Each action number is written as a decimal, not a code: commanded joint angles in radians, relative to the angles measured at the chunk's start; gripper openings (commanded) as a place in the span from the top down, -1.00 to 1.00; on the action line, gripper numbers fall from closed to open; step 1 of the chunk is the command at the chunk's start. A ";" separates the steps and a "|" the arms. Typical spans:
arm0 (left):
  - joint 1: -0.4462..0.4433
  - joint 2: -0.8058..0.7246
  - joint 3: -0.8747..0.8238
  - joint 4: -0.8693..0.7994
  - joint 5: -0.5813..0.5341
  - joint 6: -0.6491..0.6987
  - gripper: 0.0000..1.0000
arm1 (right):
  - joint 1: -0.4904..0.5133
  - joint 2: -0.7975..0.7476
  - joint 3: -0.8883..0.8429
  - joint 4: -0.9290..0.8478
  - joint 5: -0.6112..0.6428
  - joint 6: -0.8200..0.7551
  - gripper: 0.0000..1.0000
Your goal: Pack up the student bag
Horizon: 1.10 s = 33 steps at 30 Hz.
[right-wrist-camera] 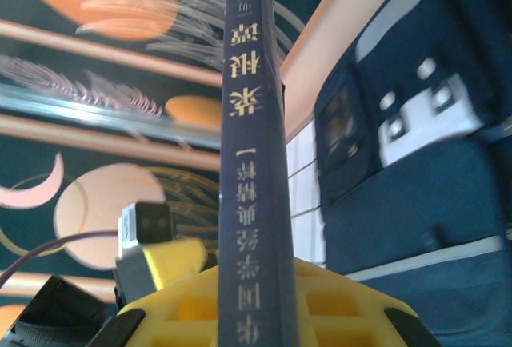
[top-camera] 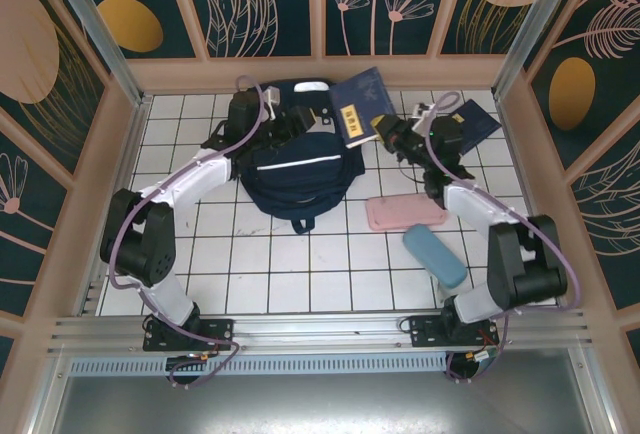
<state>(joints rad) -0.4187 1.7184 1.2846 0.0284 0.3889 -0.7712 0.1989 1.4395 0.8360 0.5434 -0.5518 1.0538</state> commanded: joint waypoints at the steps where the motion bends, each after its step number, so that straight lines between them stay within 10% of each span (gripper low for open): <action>1: -0.056 0.003 0.075 -0.323 -0.153 0.369 -0.61 | -0.061 -0.091 -0.033 -0.192 0.052 -0.175 1.00; 9: -0.229 0.173 0.197 -0.535 -0.420 0.763 -0.70 | -0.128 -0.153 -0.063 -0.284 0.072 -0.217 1.00; 21: -0.242 0.398 0.384 -0.671 -0.582 0.880 -0.67 | -0.157 -0.180 -0.086 -0.283 0.043 -0.217 0.98; 33: -0.241 0.439 0.427 -0.623 -0.689 0.905 -0.07 | -0.159 -0.191 -0.090 -0.277 0.035 -0.202 0.98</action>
<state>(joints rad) -0.6724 2.1387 1.6836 -0.5953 -0.2134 0.1116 0.0463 1.2881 0.7559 0.2268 -0.4980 0.8619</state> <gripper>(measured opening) 0.570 0.132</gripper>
